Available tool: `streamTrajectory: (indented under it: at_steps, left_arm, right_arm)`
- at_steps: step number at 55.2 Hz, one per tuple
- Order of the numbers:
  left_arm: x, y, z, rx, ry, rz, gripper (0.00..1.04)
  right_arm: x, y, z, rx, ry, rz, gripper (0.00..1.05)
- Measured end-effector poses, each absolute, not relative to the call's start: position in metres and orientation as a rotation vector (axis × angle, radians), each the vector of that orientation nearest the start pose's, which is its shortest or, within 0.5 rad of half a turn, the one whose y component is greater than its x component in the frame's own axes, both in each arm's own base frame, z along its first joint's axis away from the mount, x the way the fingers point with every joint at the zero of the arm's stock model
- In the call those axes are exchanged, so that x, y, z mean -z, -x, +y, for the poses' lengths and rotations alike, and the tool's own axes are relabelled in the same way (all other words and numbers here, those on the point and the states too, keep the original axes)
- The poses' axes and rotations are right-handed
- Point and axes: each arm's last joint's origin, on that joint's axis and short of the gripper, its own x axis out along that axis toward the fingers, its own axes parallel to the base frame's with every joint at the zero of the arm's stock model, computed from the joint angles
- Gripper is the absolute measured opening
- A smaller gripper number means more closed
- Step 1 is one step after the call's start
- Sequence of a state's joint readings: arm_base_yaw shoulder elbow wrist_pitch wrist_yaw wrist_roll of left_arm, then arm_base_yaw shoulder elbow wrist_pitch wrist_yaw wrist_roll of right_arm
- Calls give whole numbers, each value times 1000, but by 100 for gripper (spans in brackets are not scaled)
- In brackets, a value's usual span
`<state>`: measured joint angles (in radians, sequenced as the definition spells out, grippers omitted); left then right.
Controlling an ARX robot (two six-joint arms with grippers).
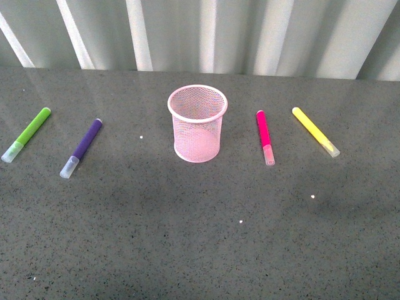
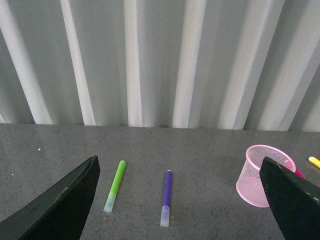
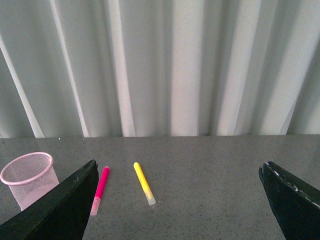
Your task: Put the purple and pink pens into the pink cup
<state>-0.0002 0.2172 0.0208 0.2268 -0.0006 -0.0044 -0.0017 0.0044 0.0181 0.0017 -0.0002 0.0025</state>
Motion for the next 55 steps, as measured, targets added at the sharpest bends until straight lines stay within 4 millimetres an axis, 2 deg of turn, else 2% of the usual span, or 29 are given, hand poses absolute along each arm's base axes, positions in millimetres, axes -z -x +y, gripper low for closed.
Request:
streamTrajectory:
  at_steps: [55]
  left_arm:
    - [-174,-111,0,0,4,-30,98]
  right_arm:
    - [-170,-97,0,2,-2,-15,98]
